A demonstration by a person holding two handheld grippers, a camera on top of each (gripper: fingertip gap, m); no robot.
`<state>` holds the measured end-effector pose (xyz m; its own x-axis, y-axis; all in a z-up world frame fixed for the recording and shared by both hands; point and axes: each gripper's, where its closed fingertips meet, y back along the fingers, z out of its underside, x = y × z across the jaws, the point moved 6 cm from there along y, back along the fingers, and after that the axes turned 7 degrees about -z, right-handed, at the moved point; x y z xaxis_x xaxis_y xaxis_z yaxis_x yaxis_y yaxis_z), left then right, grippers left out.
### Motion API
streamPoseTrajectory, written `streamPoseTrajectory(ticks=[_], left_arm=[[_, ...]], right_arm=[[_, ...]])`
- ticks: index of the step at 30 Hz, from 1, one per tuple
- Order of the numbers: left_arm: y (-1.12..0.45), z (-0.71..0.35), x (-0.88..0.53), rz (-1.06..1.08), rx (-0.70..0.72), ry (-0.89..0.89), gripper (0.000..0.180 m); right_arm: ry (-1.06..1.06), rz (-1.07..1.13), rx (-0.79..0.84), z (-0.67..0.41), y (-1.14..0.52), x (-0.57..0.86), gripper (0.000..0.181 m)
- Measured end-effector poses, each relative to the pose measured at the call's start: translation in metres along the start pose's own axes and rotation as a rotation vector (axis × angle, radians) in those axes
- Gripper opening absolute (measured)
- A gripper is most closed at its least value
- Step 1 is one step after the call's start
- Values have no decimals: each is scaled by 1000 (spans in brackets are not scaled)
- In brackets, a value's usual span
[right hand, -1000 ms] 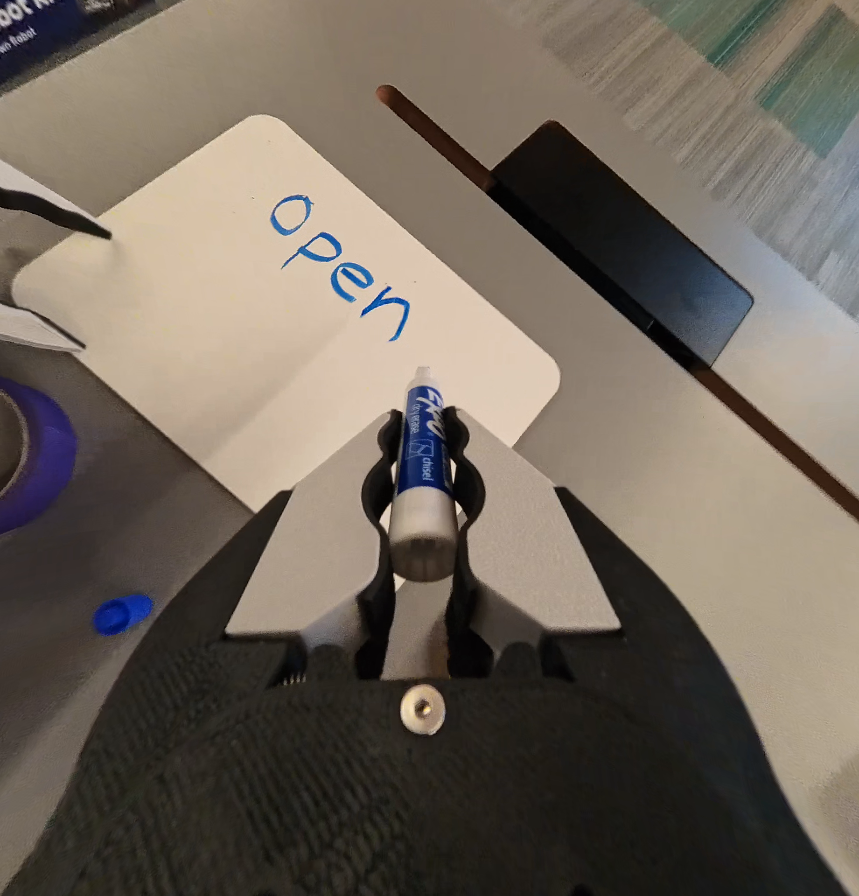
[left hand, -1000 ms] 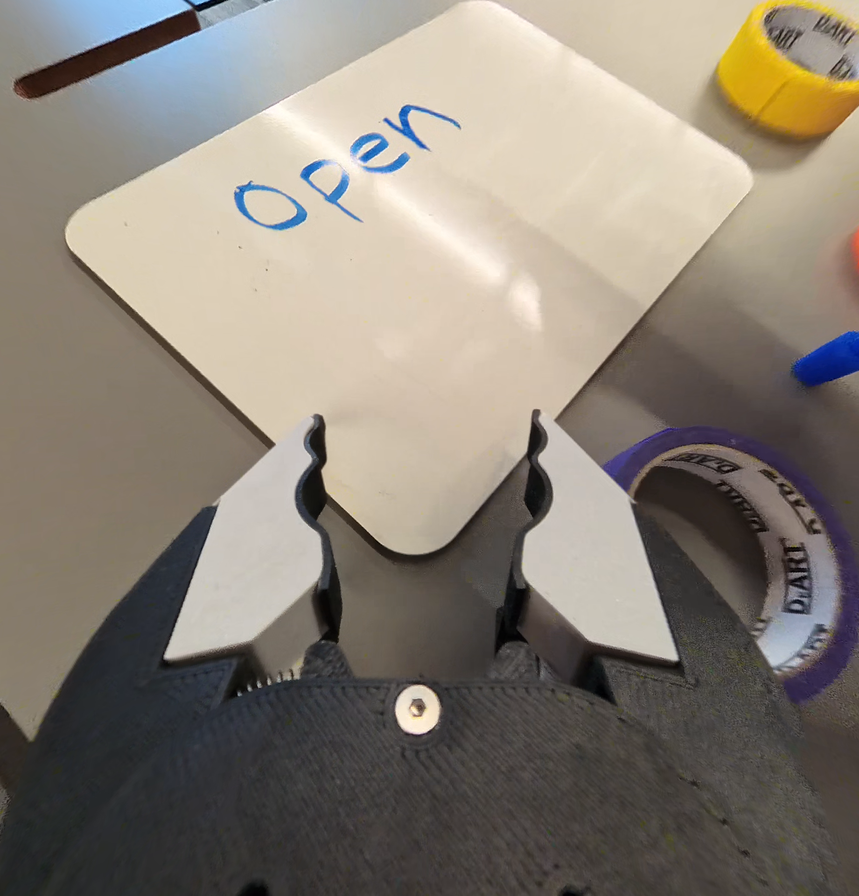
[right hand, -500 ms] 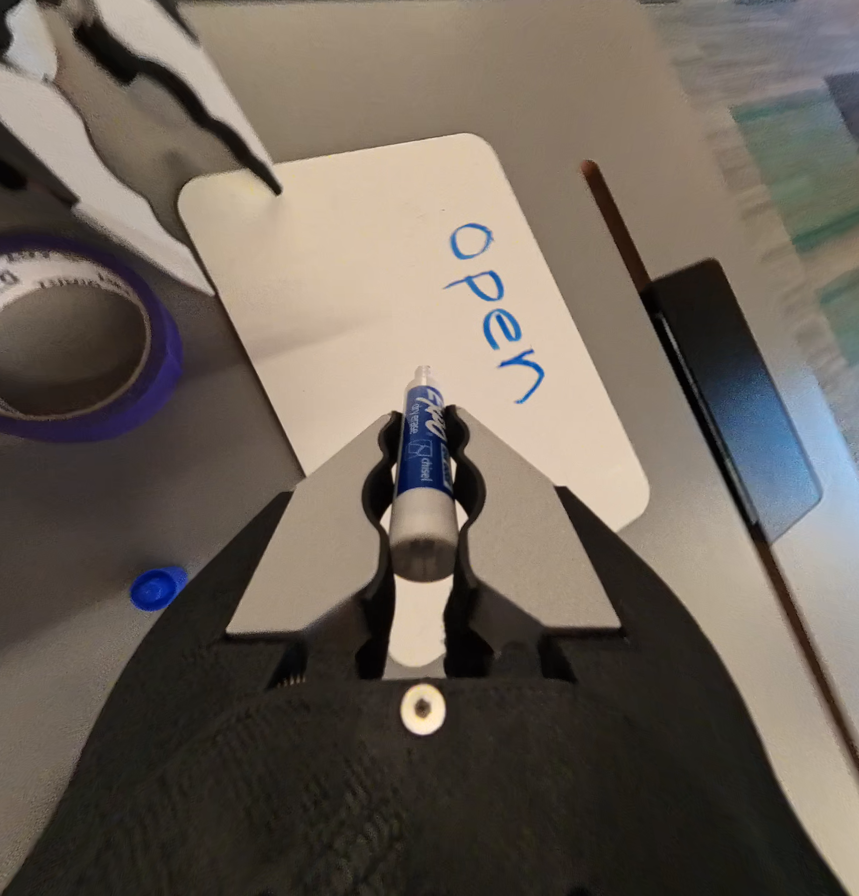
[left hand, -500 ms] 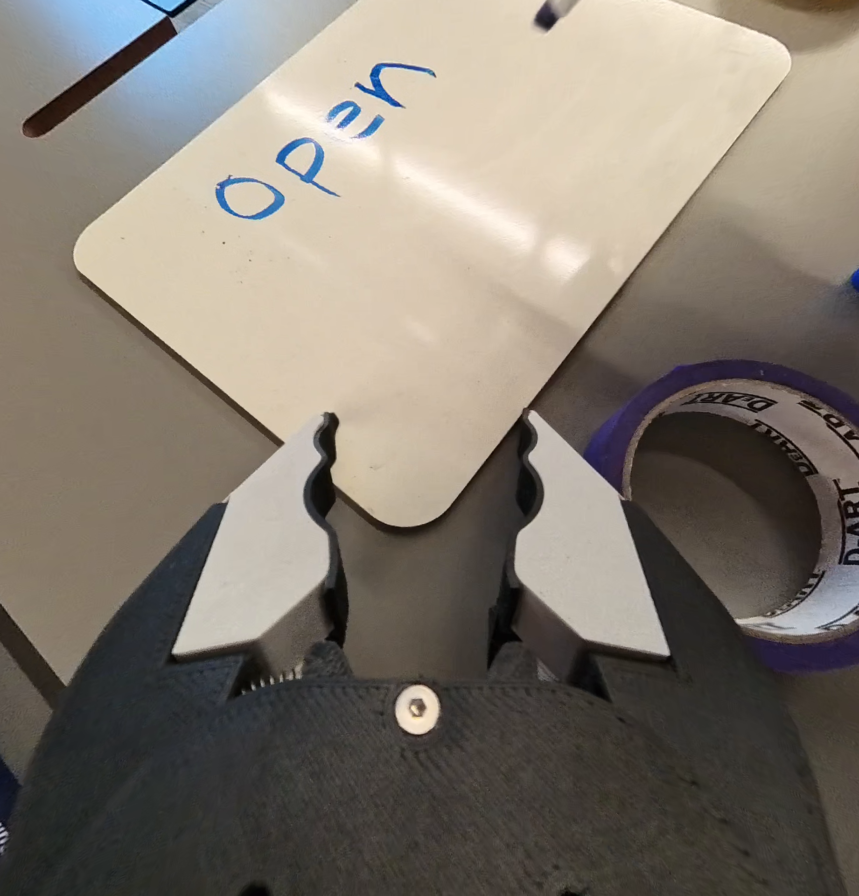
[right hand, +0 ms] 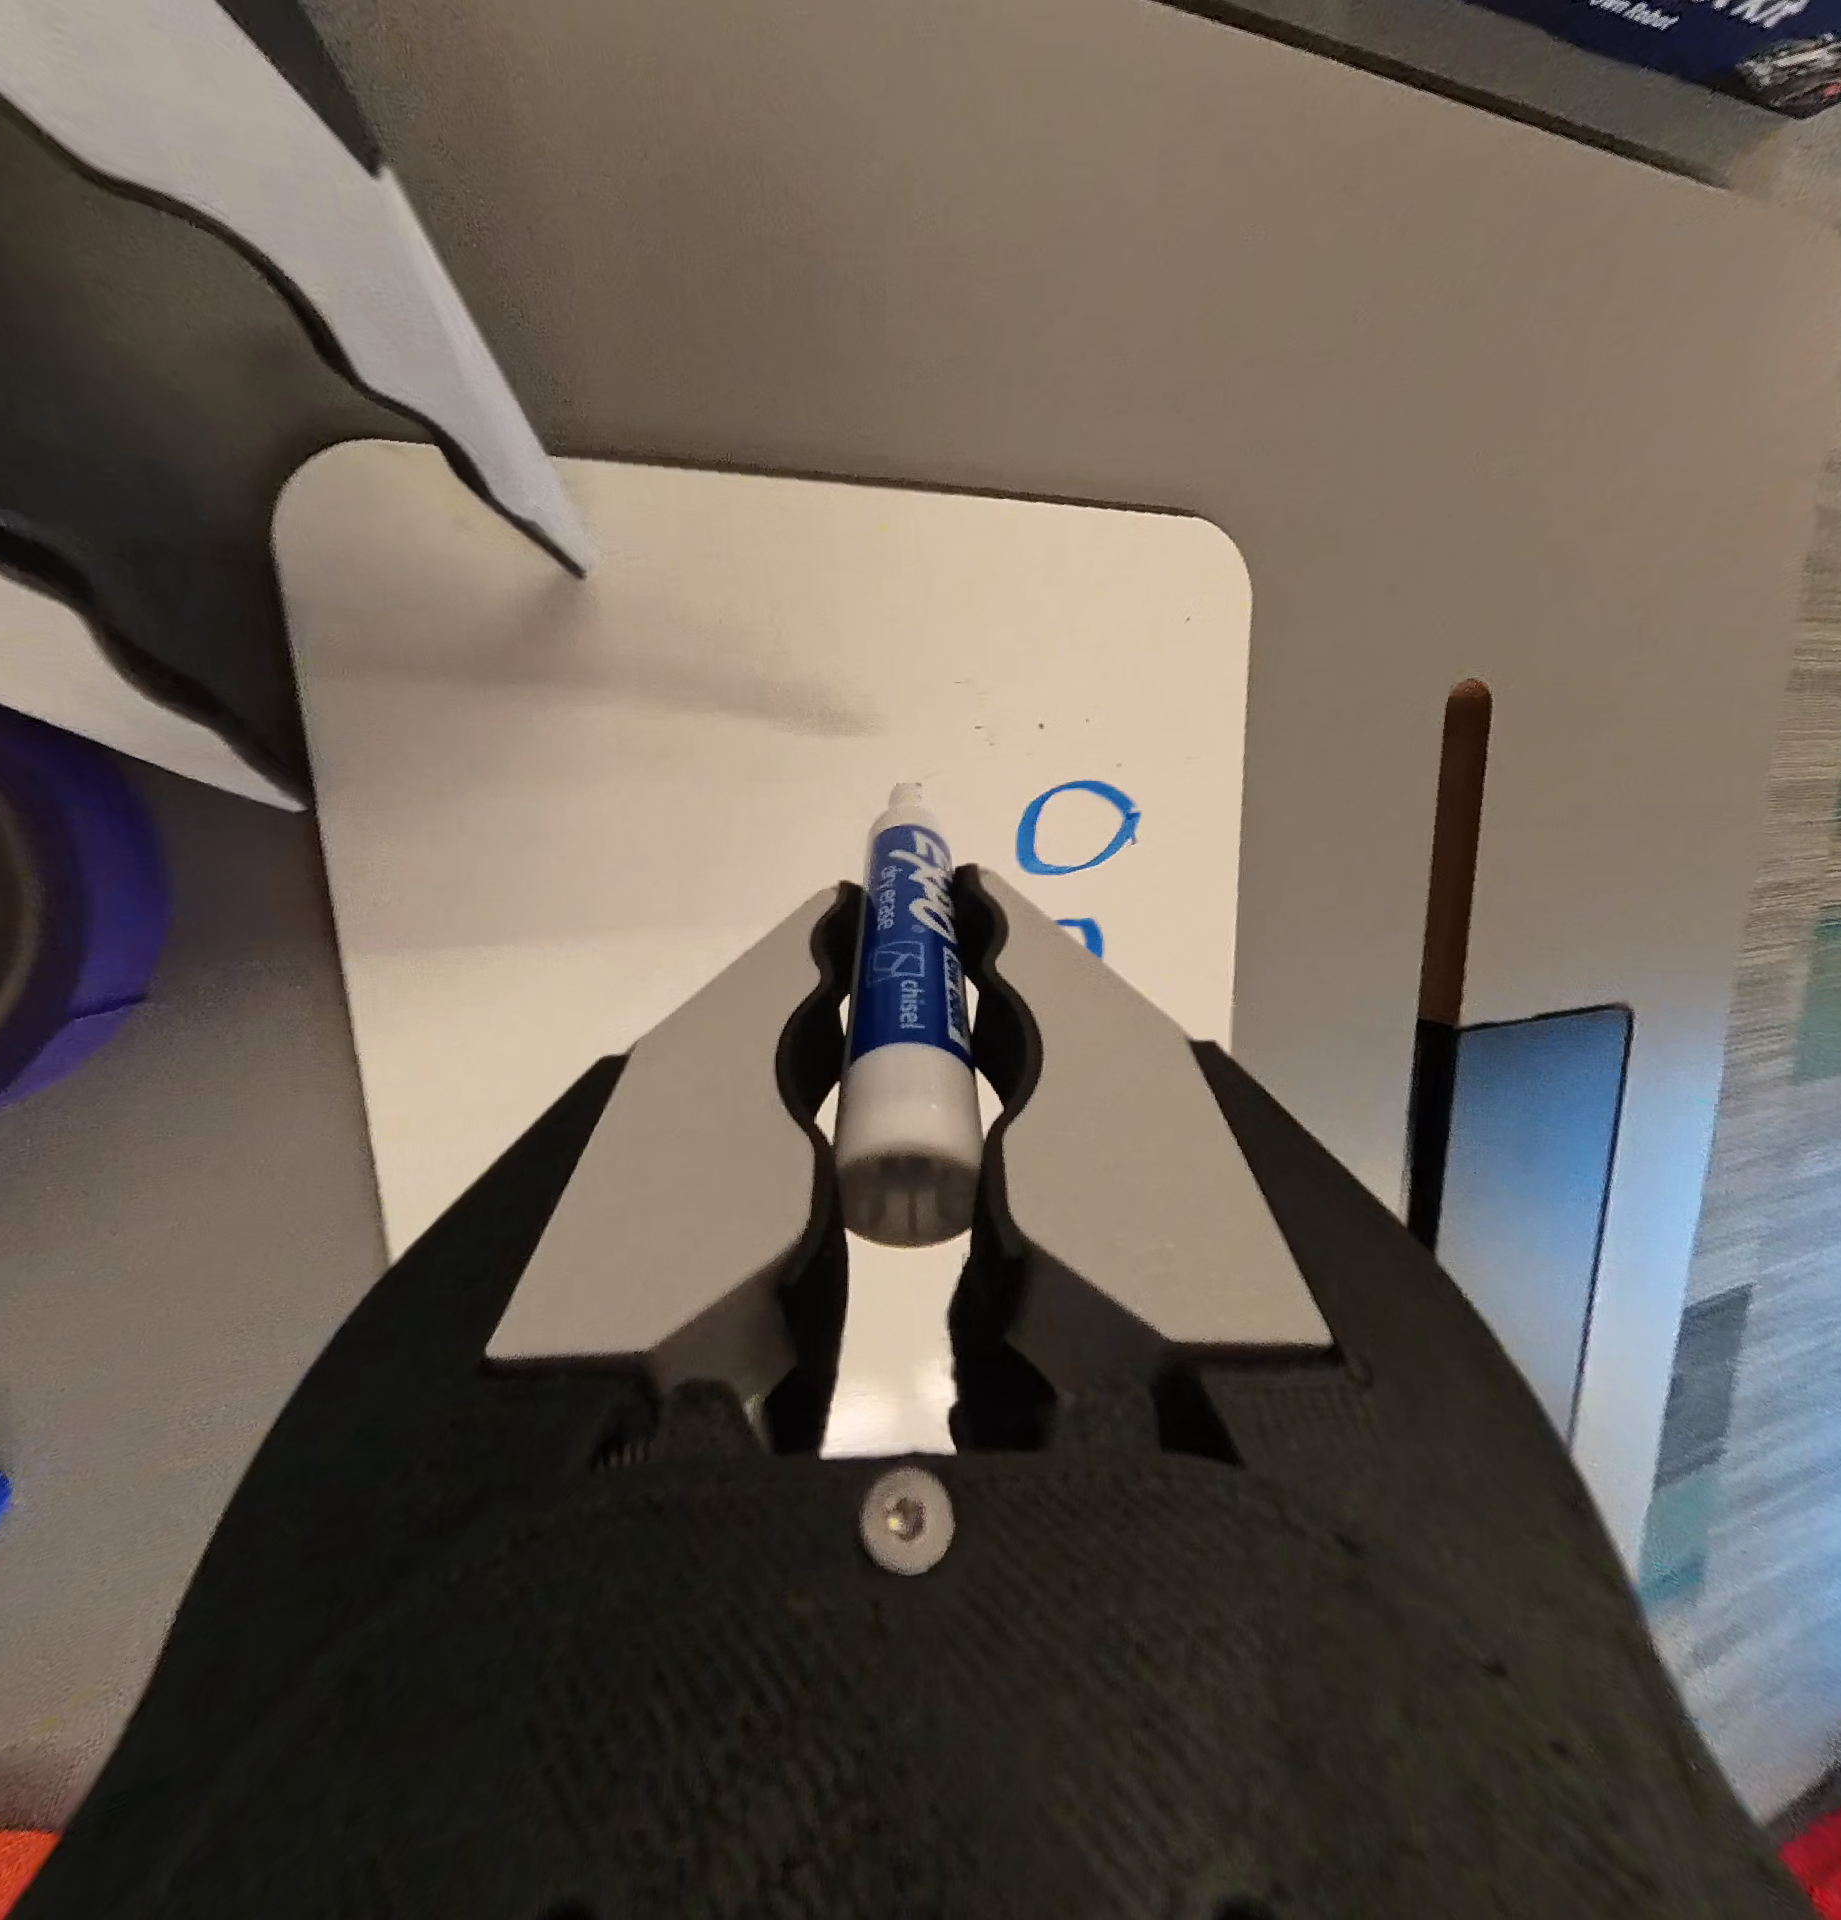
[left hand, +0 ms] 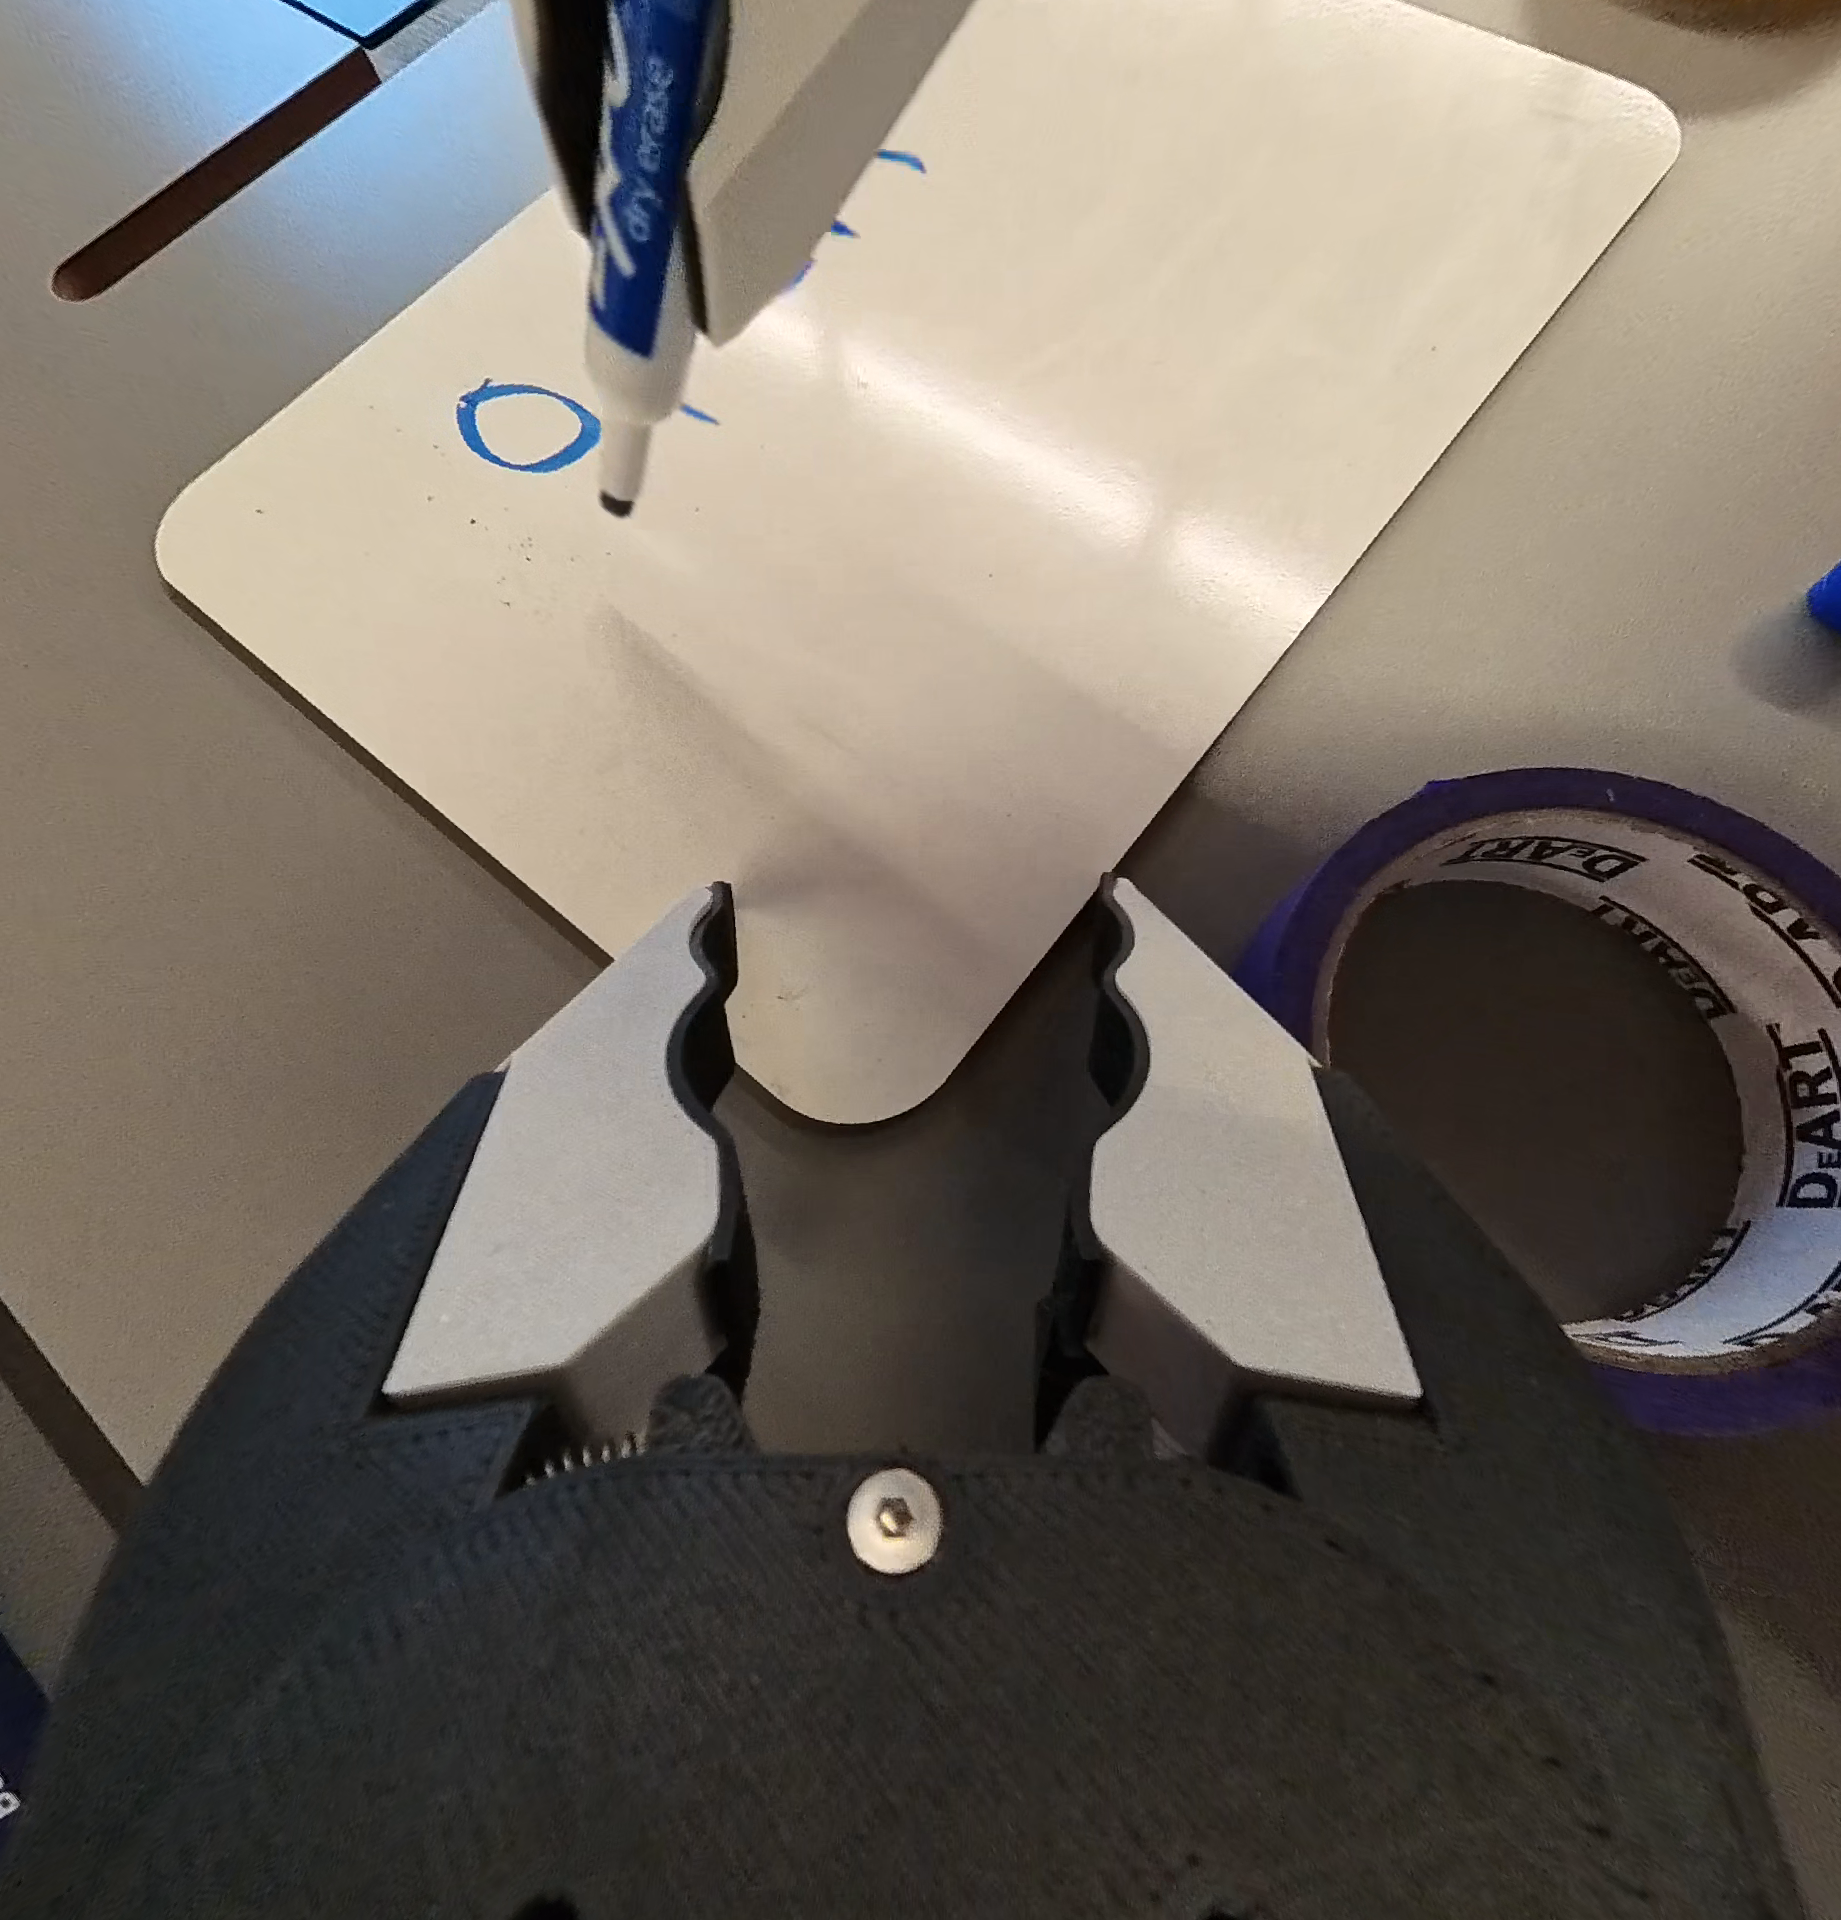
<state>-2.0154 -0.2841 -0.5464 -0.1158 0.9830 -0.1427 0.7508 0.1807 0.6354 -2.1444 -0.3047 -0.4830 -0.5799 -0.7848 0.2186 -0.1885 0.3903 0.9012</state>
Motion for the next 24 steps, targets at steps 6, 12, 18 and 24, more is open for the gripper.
streamPoseTrajectory(ticks=[6, 12, 18, 24], left_arm=[[0, 0, 0, 1, 0, 1, 68], [0, 0, 0, 2, 1, 1, 68], [0, 0, 0, 2, 1, 1, 68], [0, 0, 0, 3, 1, 1, 67]], right_arm=[[137, 2, -51, -2, -9, 5, 18], [352, -29, -27, -3, -10, 4, 17], [406, -41, -77, 3, -10, 9, 18], [398, -15, -50, 2, -10, 7, 17]])
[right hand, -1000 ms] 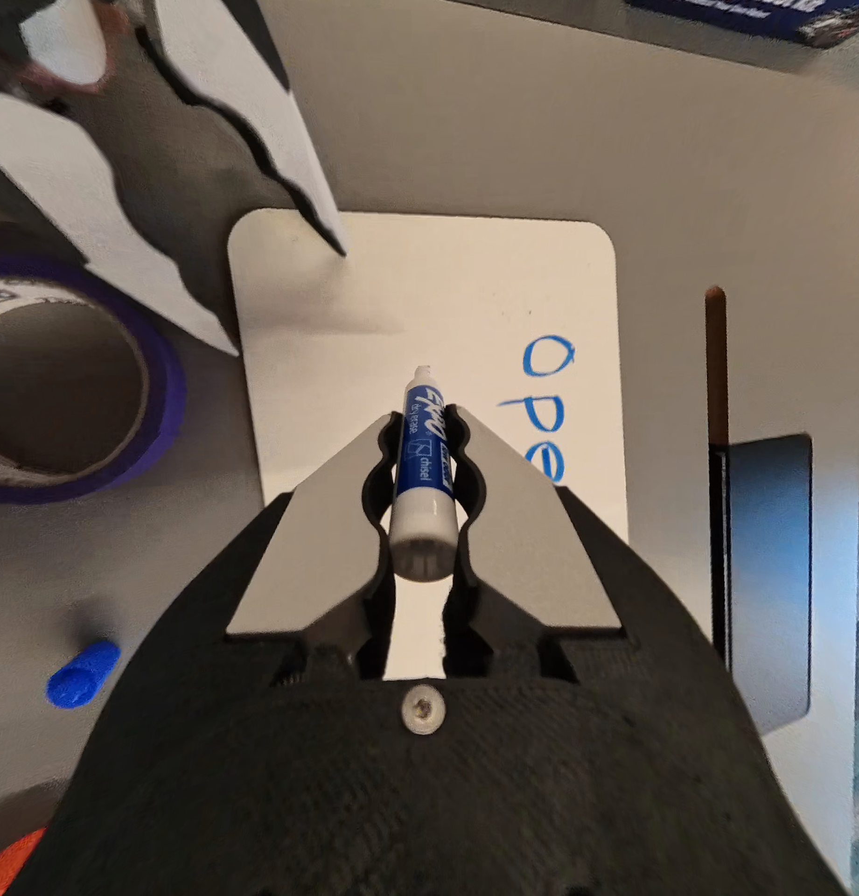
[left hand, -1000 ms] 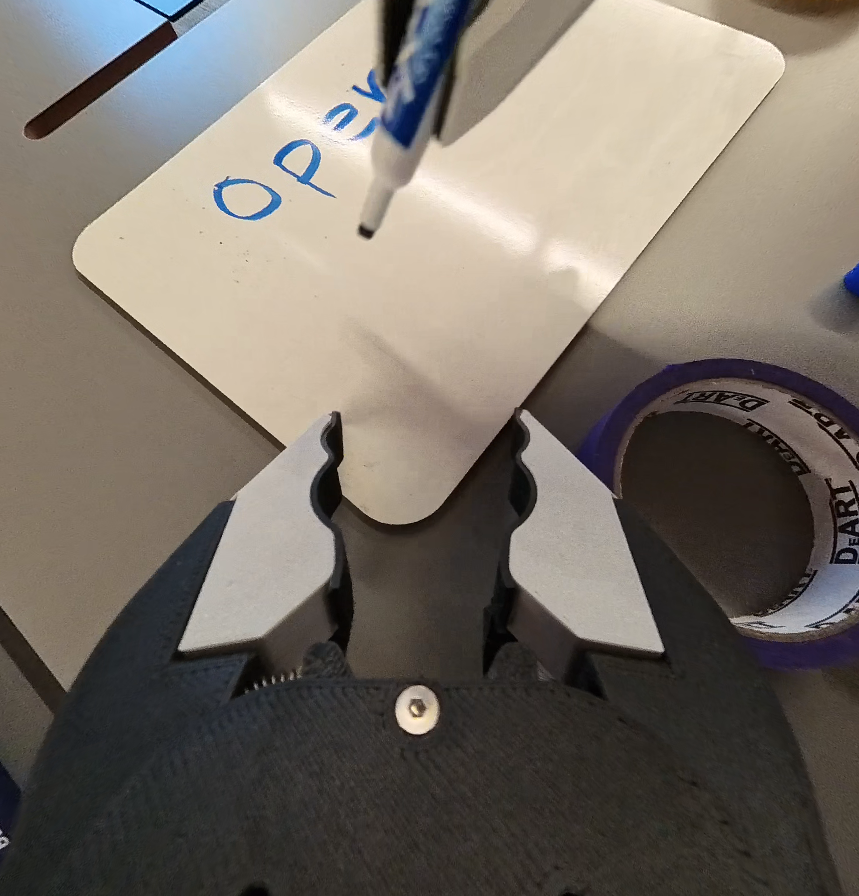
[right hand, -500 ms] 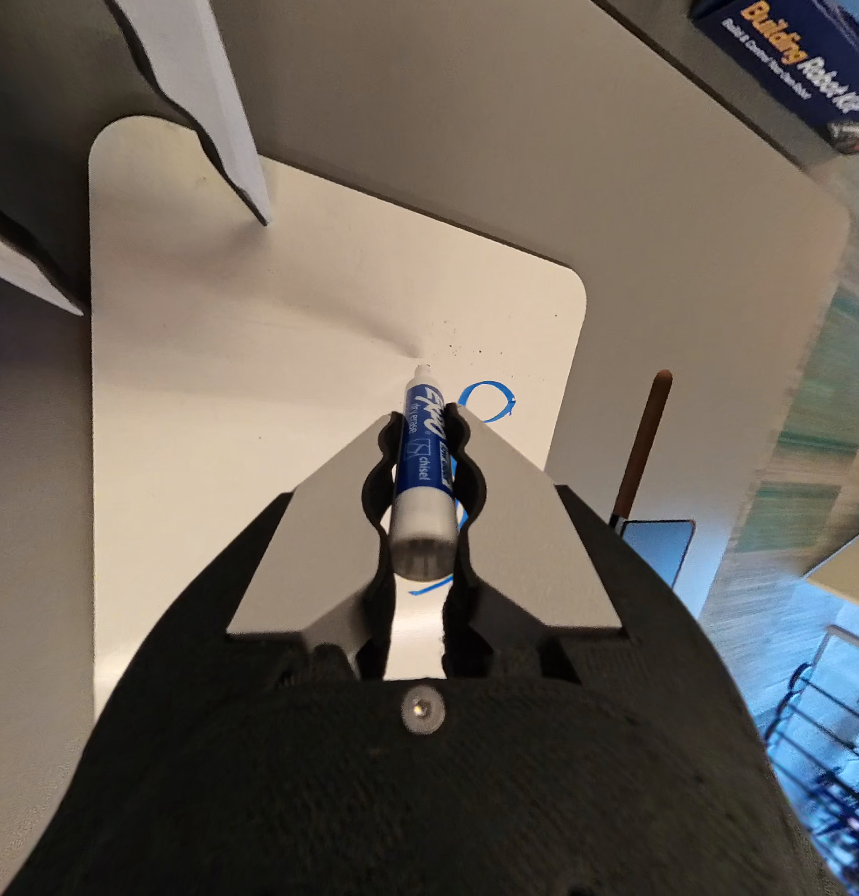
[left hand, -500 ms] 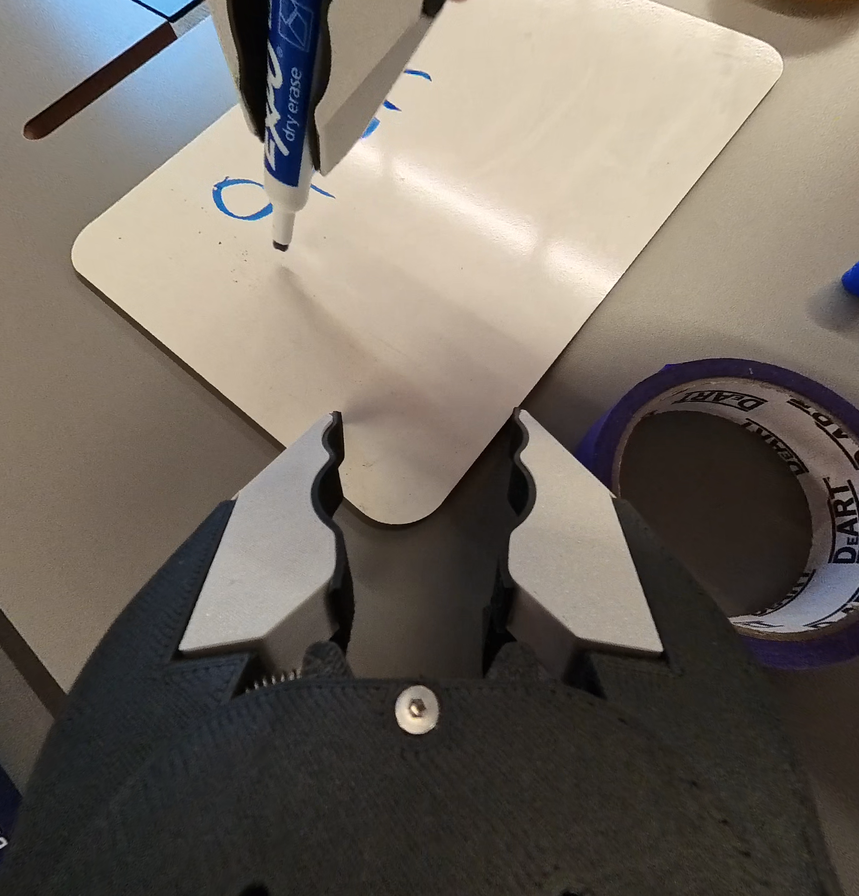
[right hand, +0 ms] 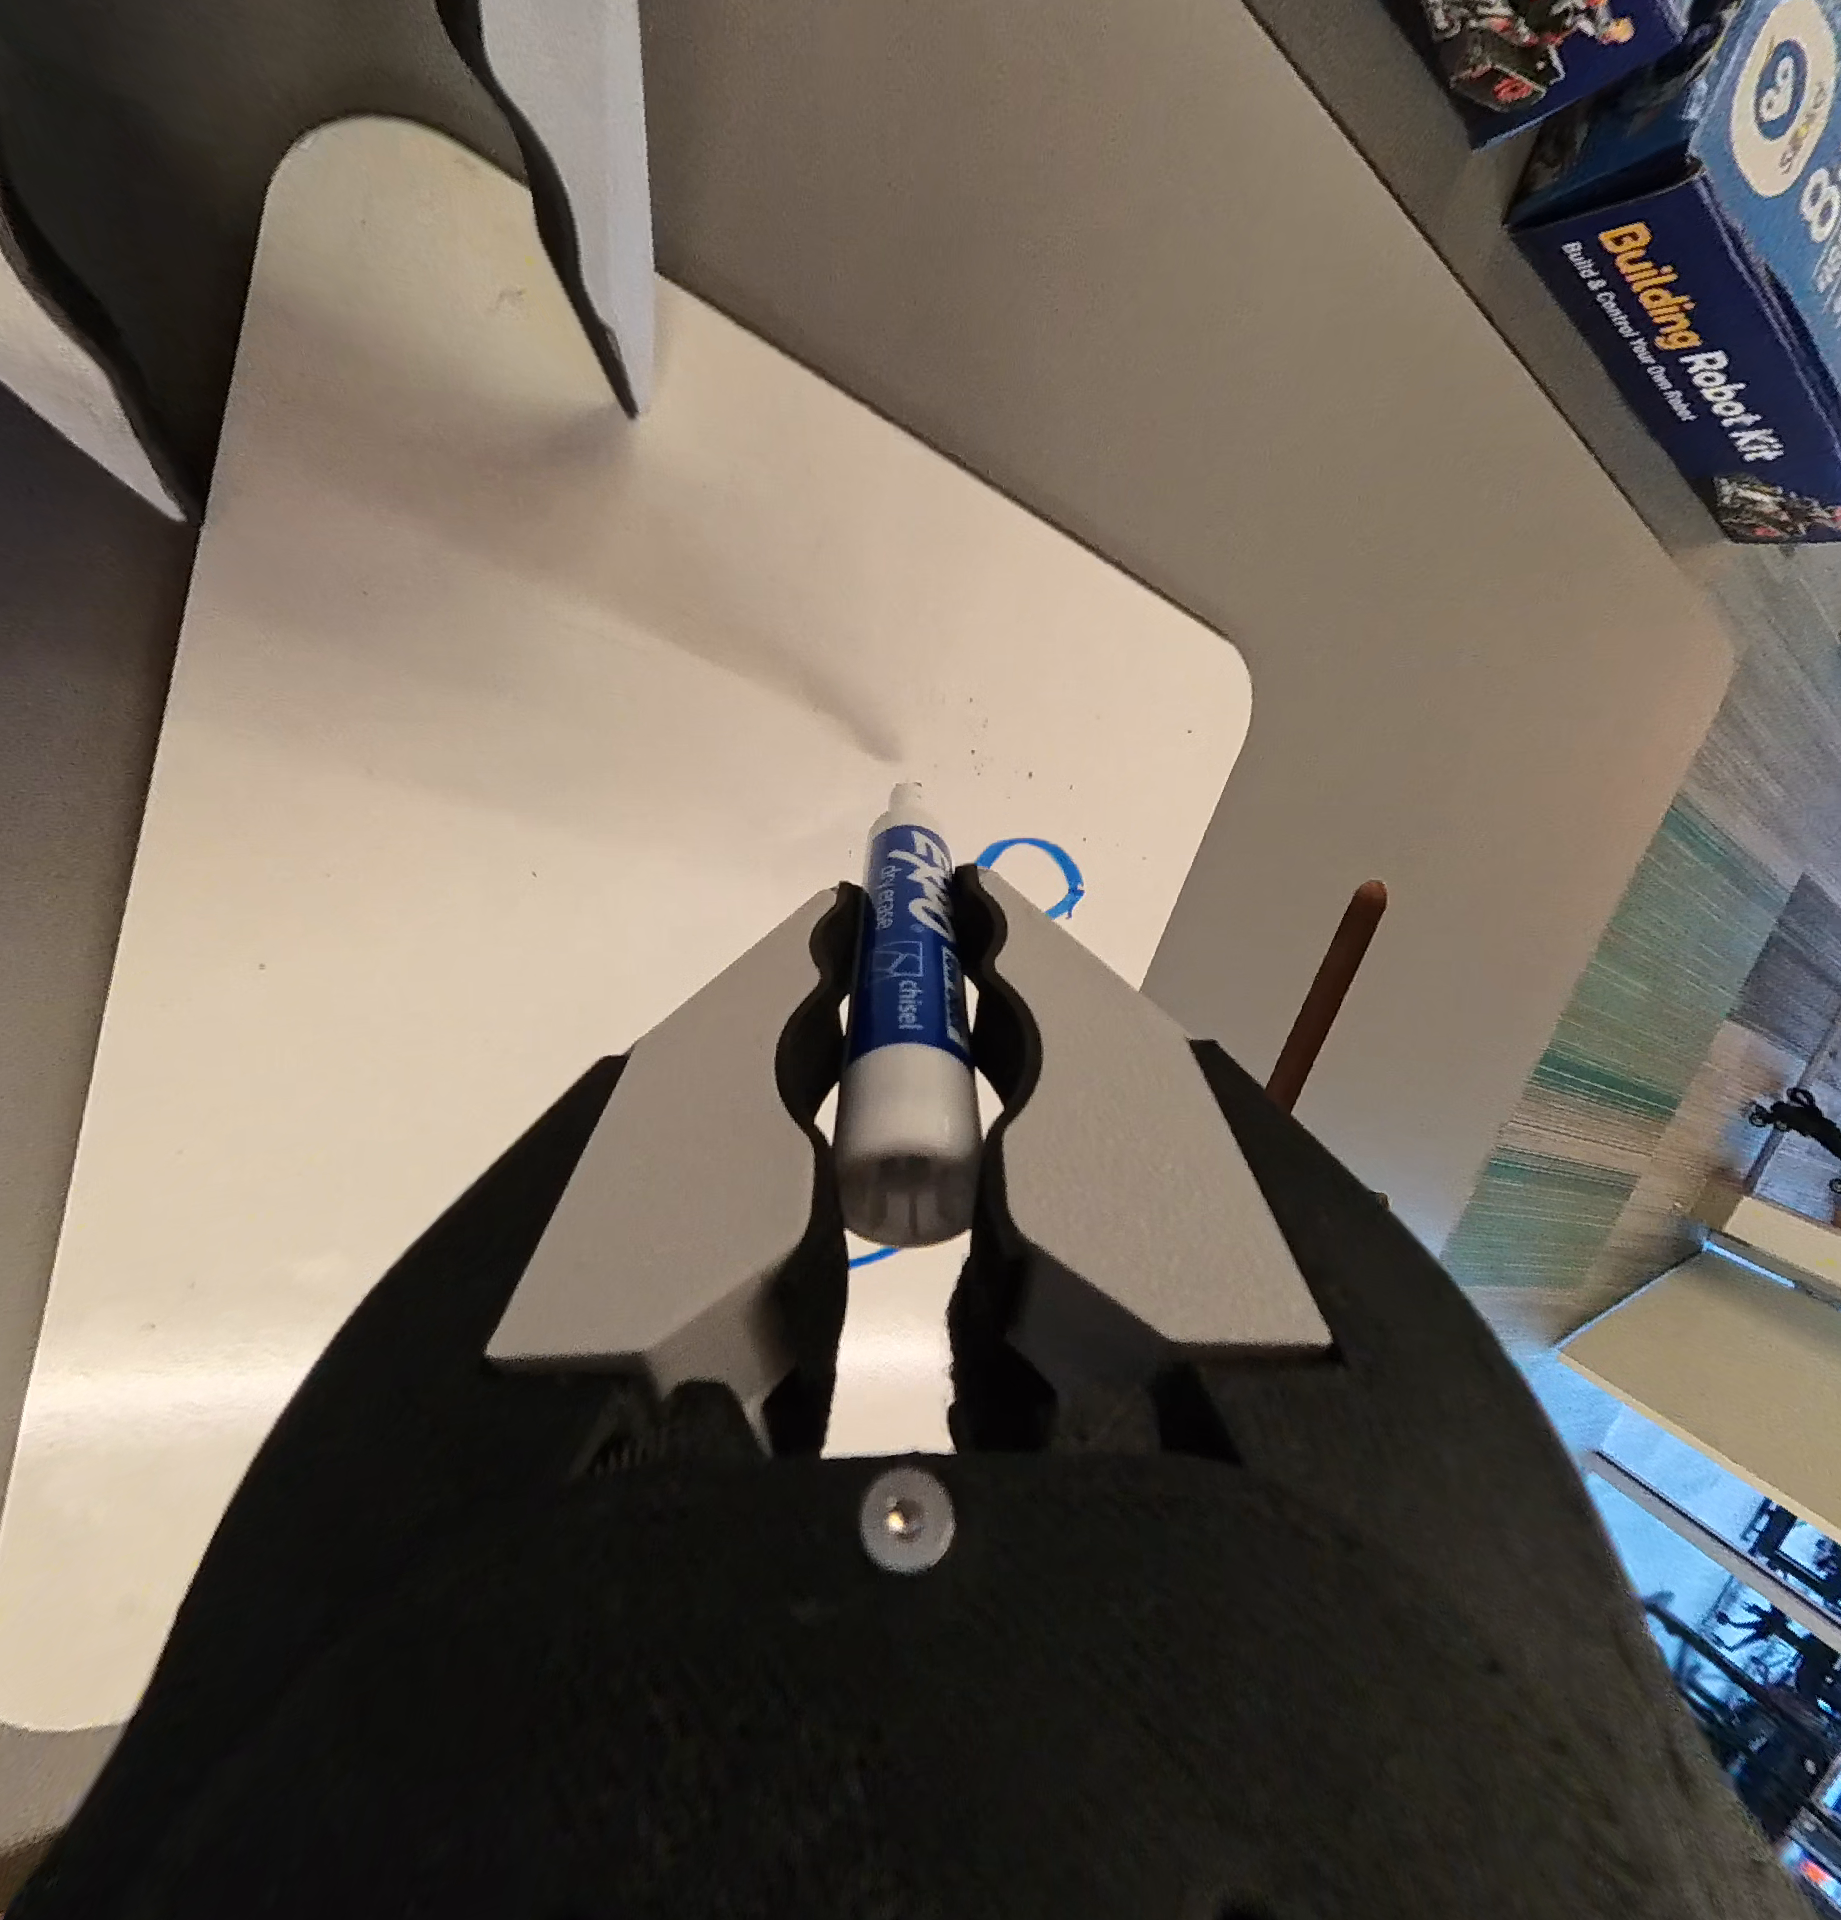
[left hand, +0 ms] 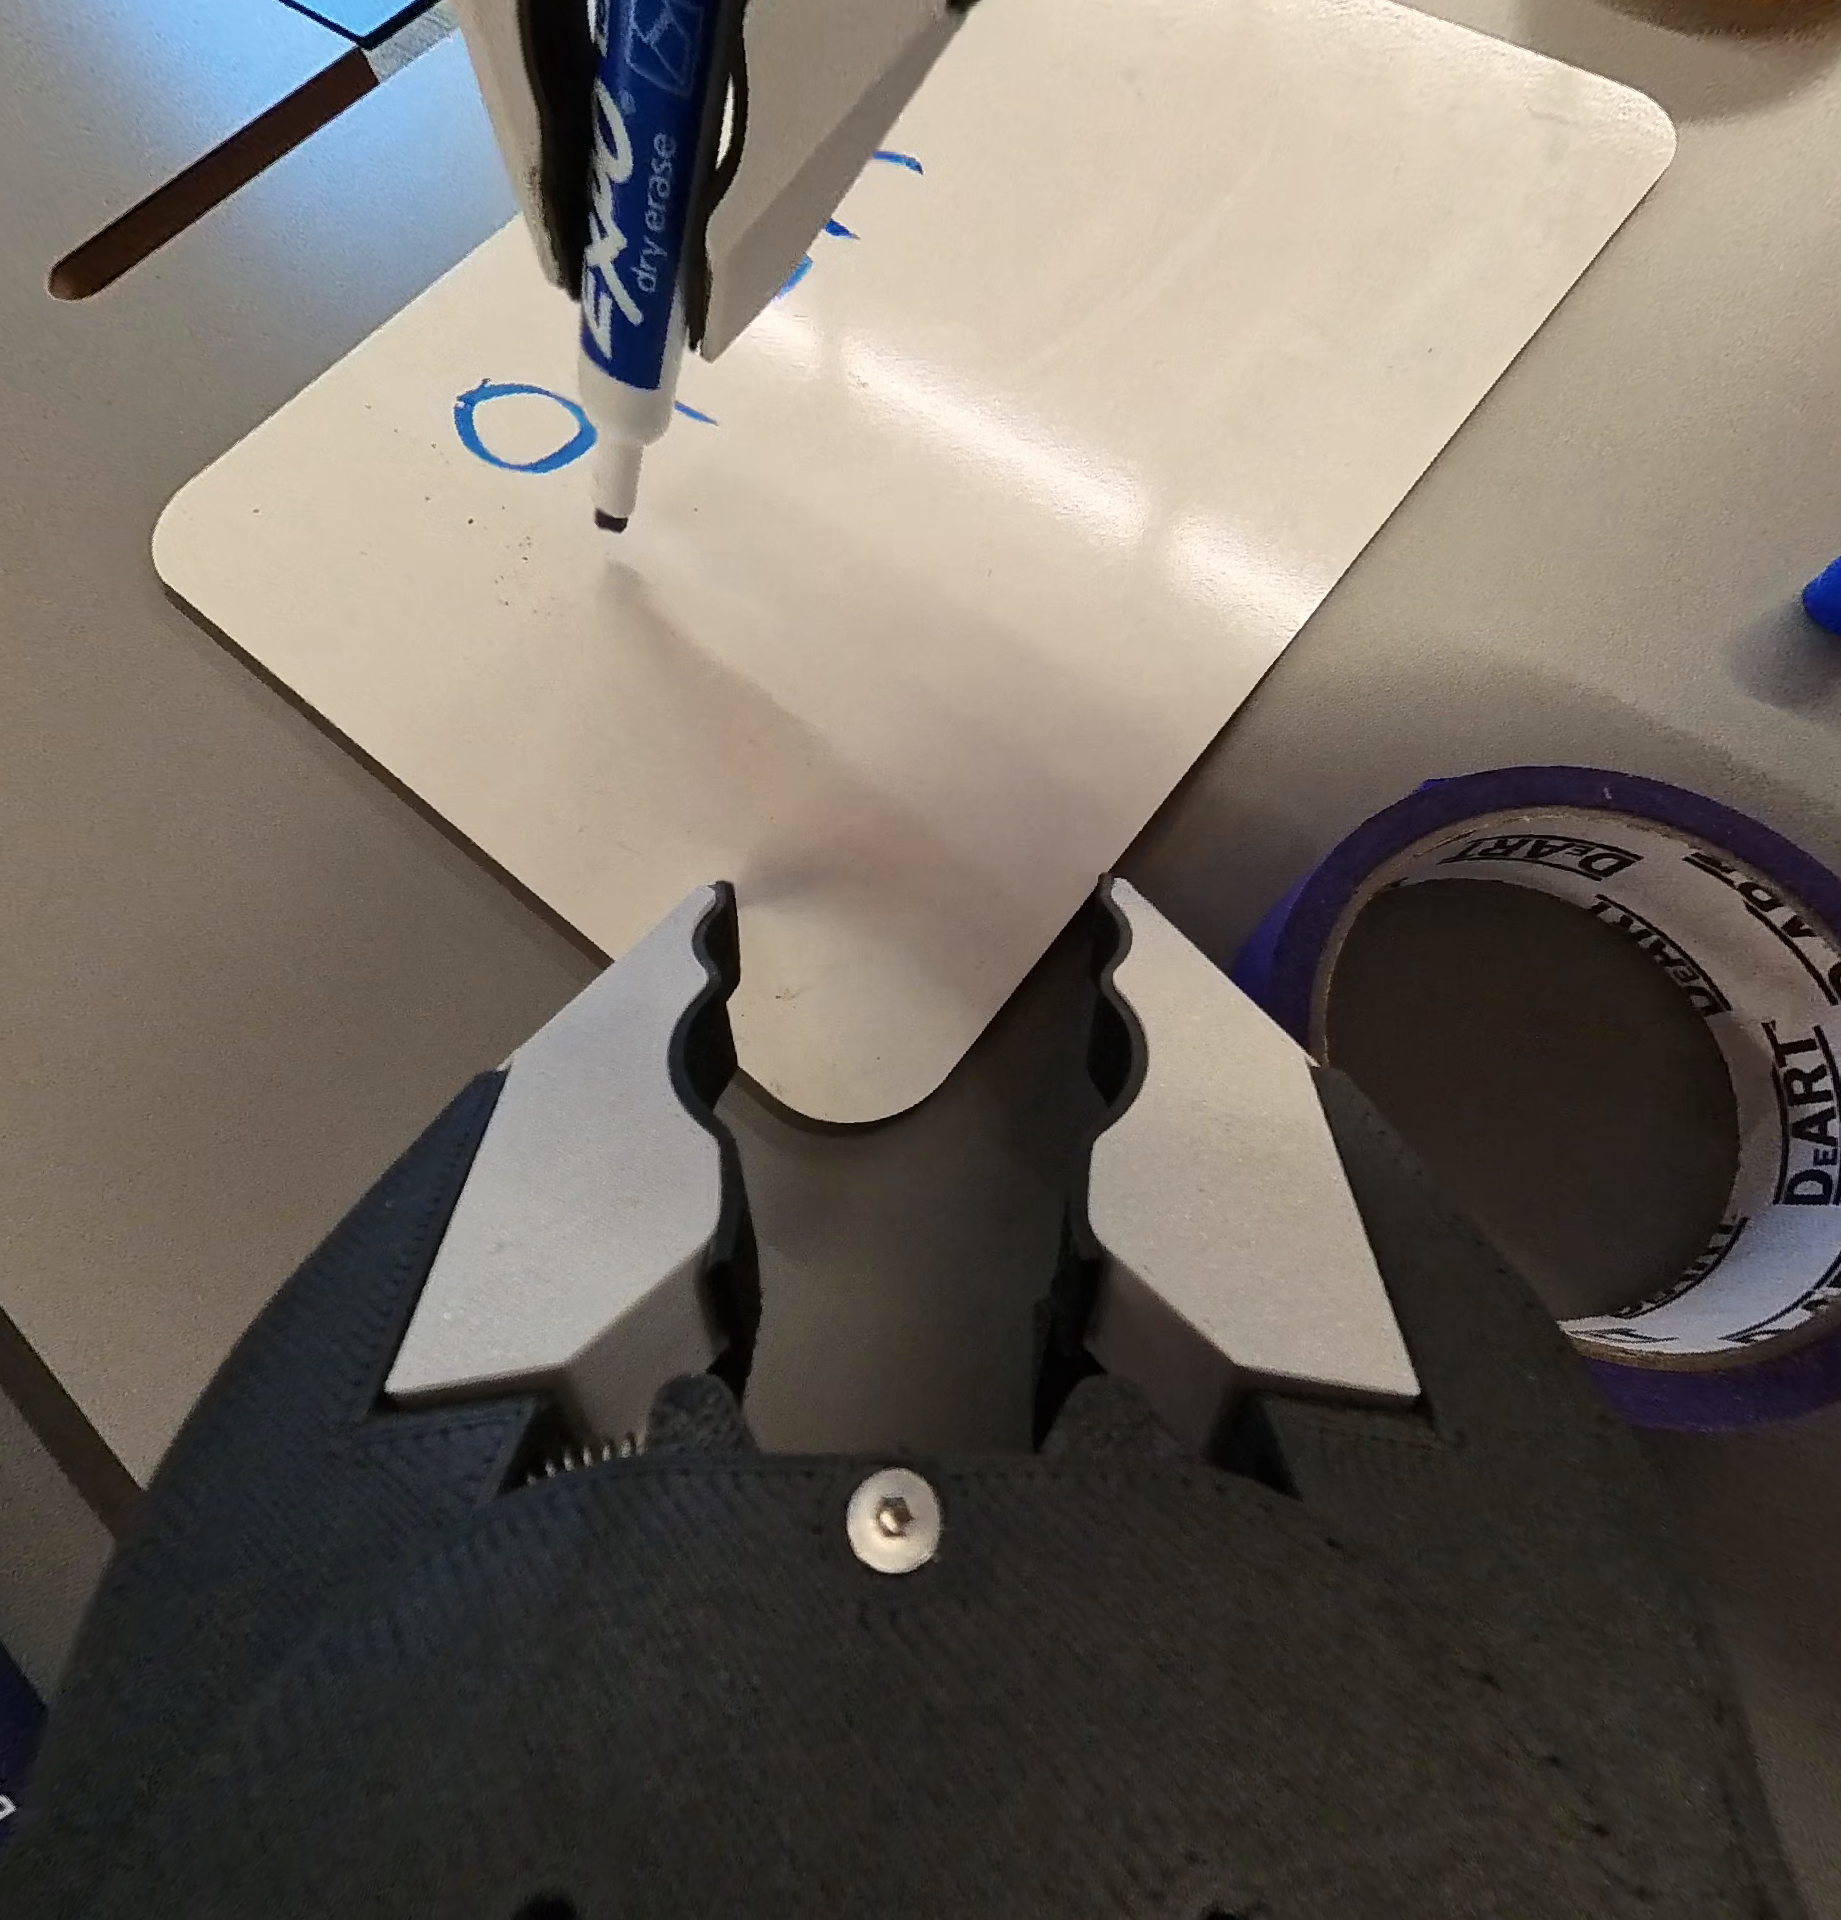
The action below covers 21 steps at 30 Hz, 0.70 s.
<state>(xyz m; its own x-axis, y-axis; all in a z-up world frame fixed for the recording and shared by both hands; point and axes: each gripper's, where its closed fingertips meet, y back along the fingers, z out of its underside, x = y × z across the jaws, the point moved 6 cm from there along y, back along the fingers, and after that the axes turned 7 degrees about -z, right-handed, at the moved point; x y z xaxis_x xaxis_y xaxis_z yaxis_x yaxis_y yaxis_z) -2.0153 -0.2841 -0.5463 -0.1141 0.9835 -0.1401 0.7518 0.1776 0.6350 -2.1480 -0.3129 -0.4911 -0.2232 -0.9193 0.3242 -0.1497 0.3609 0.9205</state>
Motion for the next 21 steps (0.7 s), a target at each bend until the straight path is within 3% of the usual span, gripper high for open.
streamPoseTrajectory(ticks=[7, 21], left_arm=[[0, 0, 0, 1, 0, 0, 67], [0, 0, 0, 1, 1, -2, 66]], right_arm=[[-57, 25, -10, 4, -2, 0, 18], [76, 11, -32, 2, -3, 1, 18]])
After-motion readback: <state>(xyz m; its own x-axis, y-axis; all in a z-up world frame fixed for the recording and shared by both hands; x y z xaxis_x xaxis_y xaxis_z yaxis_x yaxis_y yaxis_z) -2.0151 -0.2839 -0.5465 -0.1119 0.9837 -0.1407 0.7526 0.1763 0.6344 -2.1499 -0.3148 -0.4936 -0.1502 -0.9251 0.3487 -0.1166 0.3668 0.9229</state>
